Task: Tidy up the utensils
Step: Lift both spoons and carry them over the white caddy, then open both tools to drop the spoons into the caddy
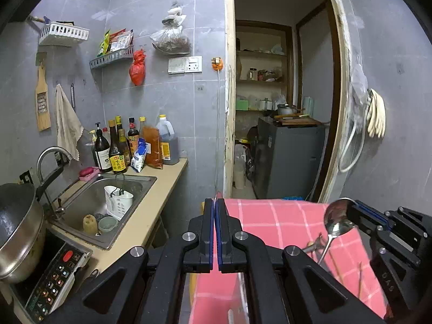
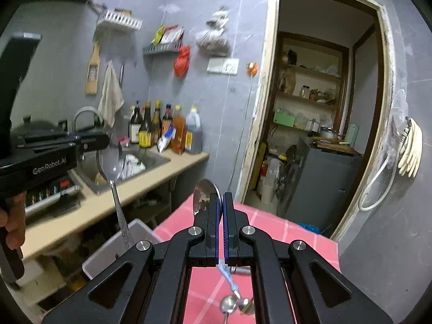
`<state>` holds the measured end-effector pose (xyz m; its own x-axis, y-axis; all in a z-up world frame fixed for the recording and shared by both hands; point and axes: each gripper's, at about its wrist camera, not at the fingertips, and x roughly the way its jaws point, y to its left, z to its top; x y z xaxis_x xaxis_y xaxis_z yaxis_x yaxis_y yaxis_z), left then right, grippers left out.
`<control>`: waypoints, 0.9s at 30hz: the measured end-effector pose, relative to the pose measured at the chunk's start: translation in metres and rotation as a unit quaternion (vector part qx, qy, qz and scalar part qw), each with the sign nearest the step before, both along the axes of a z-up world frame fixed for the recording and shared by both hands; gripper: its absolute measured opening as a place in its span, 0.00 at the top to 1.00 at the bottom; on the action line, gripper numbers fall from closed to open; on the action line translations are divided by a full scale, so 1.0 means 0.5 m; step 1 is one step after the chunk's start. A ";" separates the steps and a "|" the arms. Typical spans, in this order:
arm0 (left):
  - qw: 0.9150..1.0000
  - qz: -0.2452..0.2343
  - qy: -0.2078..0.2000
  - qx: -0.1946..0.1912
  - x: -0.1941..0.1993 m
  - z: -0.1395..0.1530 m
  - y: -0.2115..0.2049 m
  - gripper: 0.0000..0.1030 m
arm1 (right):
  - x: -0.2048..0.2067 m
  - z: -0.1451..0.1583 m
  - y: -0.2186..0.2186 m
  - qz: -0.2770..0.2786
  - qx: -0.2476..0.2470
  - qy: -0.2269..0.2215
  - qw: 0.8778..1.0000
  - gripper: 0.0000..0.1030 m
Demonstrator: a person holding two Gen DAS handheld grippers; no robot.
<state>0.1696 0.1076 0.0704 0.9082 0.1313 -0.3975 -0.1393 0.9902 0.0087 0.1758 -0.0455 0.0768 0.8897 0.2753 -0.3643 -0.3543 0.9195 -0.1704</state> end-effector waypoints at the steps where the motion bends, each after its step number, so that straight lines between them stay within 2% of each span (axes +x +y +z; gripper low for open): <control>1: 1.000 -0.004 0.000 0.005 -0.004 -0.008 -0.004 0.98 | -0.002 -0.008 0.004 0.000 -0.006 0.004 1.000 0.97; 5: 0.999 -0.025 0.009 0.028 -0.010 -0.032 -0.027 0.98 | 0.003 -0.048 0.006 0.000 -0.014 0.036 0.999 0.97; 7: 0.999 -0.040 0.024 0.025 -0.008 -0.044 -0.033 0.98 | 0.004 -0.064 0.004 0.002 -0.012 0.053 0.999 0.97; 15: 0.994 -0.070 0.076 -0.041 0.000 -0.082 -0.025 0.97 | 0.014 -0.094 -0.030 0.008 0.035 0.090 0.995 0.97; 23: 0.989 -0.076 0.093 -0.085 0.002 -0.094 -0.006 0.96 | -0.002 -0.097 -0.002 0.045 0.023 0.079 0.996 0.97; 27: 0.986 -0.074 0.100 -0.112 -0.001 -0.096 0.008 0.96 | -0.004 -0.102 0.015 0.071 0.018 0.093 0.993 0.95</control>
<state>0.1692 0.1118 0.0225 0.8111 -0.1093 -0.5746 -0.0101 0.9796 -0.2005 0.1737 -0.0381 0.0257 0.7593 0.4094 -0.5059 -0.5037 0.8619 -0.0584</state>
